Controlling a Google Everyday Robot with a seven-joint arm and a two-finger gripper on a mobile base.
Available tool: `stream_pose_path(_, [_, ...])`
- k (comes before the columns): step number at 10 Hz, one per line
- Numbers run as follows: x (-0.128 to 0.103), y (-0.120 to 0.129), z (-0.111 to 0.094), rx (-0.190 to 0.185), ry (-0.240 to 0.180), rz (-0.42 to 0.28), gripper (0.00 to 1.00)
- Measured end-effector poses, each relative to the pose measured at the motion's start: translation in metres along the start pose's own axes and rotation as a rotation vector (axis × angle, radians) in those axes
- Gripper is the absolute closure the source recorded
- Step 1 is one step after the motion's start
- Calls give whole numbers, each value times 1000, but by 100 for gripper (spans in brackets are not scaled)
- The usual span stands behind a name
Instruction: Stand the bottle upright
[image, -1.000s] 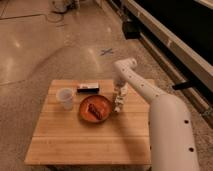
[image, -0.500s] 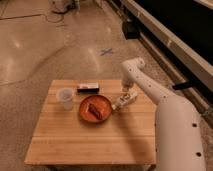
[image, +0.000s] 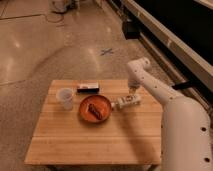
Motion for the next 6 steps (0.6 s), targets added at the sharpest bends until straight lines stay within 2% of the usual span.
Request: stream_pose_path(6, [-35, -30, -7, 62, -63, -5, 100])
